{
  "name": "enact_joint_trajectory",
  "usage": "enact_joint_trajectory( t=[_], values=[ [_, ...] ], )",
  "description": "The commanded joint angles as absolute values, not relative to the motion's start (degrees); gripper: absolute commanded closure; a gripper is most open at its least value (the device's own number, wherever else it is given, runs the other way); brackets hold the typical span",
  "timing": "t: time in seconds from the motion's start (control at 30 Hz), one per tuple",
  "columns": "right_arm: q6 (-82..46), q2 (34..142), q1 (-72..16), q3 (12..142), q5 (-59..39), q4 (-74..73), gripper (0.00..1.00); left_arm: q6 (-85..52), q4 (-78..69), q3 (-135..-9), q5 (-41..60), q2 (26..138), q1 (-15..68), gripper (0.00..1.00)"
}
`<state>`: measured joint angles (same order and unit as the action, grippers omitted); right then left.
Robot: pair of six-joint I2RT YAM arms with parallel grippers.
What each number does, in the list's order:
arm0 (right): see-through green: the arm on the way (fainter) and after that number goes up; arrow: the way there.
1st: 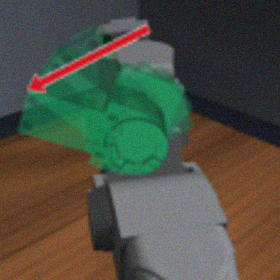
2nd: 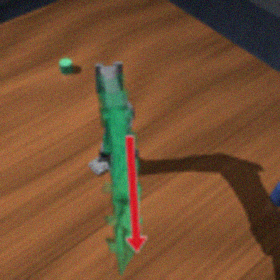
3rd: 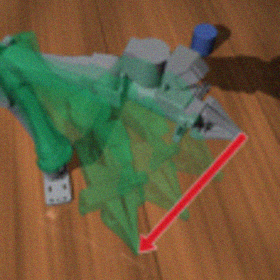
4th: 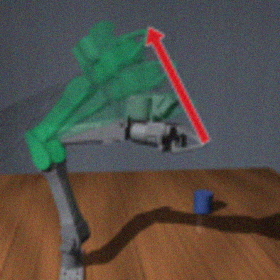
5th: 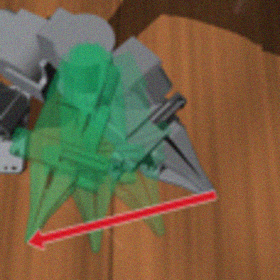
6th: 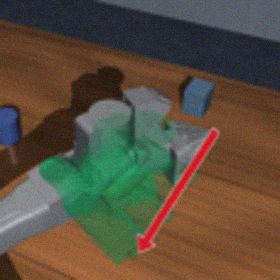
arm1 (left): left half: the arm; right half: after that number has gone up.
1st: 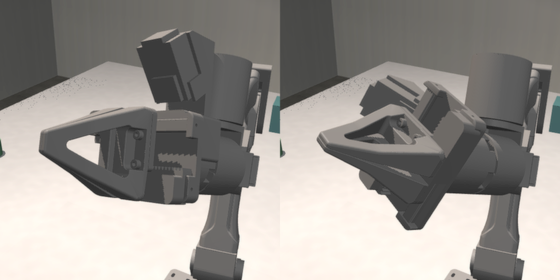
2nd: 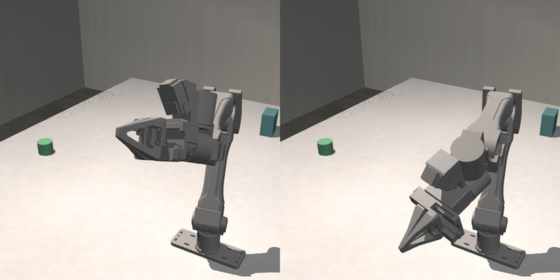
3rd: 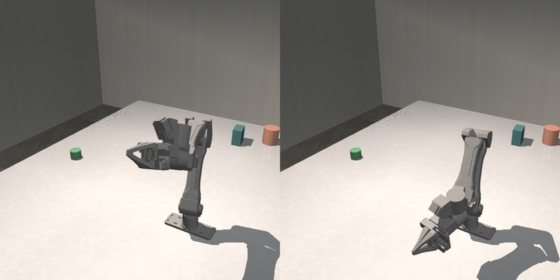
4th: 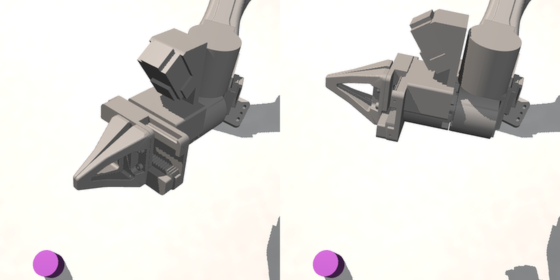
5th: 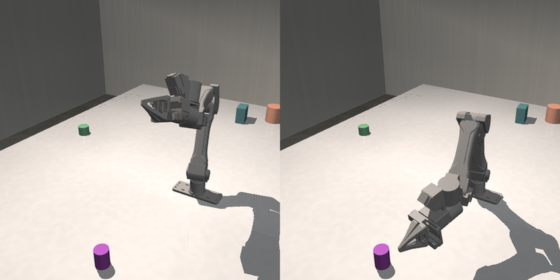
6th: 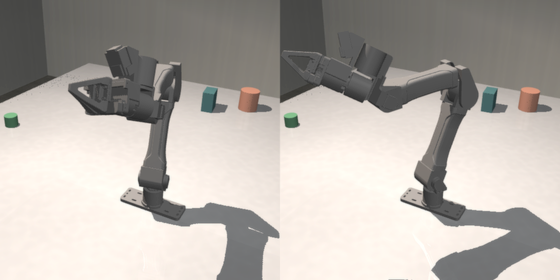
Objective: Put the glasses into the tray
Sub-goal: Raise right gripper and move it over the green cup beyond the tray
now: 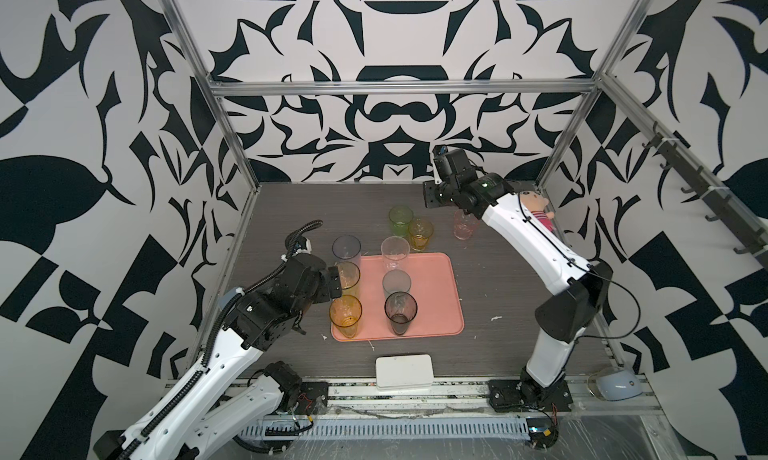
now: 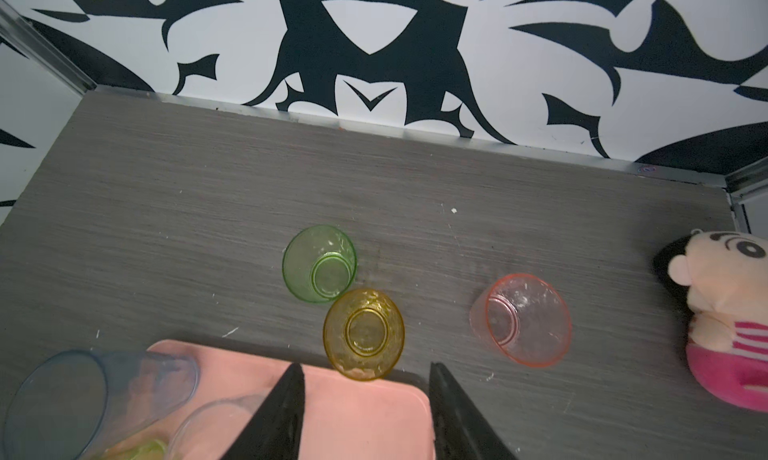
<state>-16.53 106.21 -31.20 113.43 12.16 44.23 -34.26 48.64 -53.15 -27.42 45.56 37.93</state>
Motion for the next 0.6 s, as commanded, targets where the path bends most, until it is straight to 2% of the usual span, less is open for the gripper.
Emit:
enact_joint_trajectory(
  t=[0.0,0.2,0.57],
  values=[
    [-16.3,109.64,-30.25,119.82,10.59,45.77,0.48,-34.19,48.83,-55.0,-28.74,45.44,37.79,0.0],
    [-16.79,117.36,-28.83,126.79,6.54,48.16,0.46,-34.19,48.95,-55.27,-28.83,45.81,37.79,0.01],
    [-17.22,123.49,-28.12,127.93,4.07,47.16,0.46,-34.28,49.04,-55.73,-28.5,46.4,37.79,0.01]
  ],
)
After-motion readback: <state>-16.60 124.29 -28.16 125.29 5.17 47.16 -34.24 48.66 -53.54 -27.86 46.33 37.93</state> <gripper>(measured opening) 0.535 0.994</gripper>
